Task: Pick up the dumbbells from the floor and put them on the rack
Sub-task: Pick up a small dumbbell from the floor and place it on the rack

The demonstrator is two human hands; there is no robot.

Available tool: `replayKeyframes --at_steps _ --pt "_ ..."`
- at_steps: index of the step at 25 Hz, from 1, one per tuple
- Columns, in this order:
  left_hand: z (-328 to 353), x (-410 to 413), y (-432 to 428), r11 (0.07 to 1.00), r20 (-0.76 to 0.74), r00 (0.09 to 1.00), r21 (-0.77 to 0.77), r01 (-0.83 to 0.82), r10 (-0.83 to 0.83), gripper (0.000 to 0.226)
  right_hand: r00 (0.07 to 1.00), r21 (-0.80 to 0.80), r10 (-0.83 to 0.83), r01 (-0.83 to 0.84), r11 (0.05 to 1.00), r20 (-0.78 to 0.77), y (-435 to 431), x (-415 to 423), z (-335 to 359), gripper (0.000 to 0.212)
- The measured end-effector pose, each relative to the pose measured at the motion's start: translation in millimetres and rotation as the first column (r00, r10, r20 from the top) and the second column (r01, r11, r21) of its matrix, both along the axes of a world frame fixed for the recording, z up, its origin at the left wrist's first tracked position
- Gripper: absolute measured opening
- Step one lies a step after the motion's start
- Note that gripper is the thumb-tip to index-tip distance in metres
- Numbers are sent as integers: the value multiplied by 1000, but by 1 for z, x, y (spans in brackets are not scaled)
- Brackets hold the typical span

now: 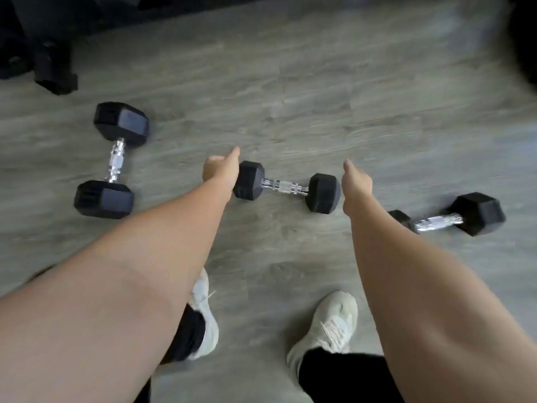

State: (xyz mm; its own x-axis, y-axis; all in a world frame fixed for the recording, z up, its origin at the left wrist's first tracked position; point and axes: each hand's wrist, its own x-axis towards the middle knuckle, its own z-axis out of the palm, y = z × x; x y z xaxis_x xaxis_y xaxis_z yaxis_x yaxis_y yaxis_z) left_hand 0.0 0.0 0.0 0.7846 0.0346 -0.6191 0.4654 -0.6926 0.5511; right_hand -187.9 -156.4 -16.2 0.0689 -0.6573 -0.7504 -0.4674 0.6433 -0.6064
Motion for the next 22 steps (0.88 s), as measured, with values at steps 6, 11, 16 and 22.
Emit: replayKeyframes --at_steps 6,11,16,22 --pt "-110 24 -9 987 -341 932 -48 -151 126 70 989 136 -136 142 980 -53 -2 13 -107 45" --pt "-123 29 -21 998 -529 848 -62 -16 -19 57 990 259 -77 106 960 -121 -11 20 -119 54" --pt "-110 30 -25 999 -506 862 -29 -45 24 40 978 242 -158 187 952 -134 -10 21 -107 41" --pt "38 61 -54 999 -452 892 -43 -32 9 31 962 247 -249 270 931 -112 -20 42 30 34"
